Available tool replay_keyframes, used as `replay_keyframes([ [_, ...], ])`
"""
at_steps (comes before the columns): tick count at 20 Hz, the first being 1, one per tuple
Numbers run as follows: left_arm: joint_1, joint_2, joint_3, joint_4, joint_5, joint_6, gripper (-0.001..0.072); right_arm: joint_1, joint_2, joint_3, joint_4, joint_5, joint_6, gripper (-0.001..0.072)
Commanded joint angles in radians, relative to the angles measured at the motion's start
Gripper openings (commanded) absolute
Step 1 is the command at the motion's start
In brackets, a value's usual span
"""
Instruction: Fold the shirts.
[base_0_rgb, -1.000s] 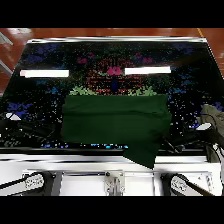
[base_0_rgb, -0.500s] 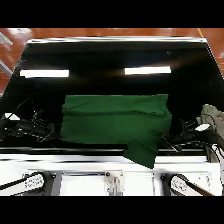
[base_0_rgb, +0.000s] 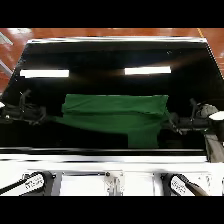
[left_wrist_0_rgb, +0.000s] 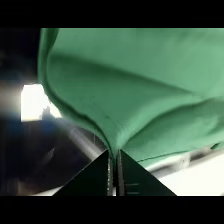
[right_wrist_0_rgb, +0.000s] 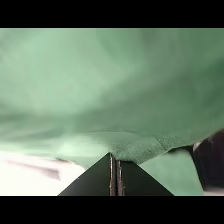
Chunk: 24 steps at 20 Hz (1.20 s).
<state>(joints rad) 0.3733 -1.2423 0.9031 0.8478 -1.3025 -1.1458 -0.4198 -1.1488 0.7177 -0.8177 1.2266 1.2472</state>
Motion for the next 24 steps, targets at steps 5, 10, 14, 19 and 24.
replay_keyframes([
  [5, -0.049, -0.208, 0.277, -0.179, 0.170, -0.065, 0.0037, 0.141, -0.285, 0.424, 0.059, -0.174, 0.108, 0.0055],
  [10, -0.107, -0.448, 0.451, -0.179, 0.168, -0.090, 0.0037, 0.148, -0.486, 0.558, 0.017, -0.212, 0.160, 0.0056],
  [14, -0.137, -0.550, 0.492, -0.157, 0.167, -0.106, 0.0036, 0.150, -0.557, 0.558, 0.001, -0.268, 0.163, 0.0056],
  [19, -0.121, -0.559, 0.510, -0.088, 0.075, -0.170, 0.0526, 0.140, -0.555, 0.558, 0.005, -0.267, 0.153, 0.0617],
  [24, -0.020, -0.552, 0.603, -0.088, -0.146, -0.269, 0.0498, 0.050, -0.467, 0.558, -0.220, -0.163, 0.164, 0.0670],
])
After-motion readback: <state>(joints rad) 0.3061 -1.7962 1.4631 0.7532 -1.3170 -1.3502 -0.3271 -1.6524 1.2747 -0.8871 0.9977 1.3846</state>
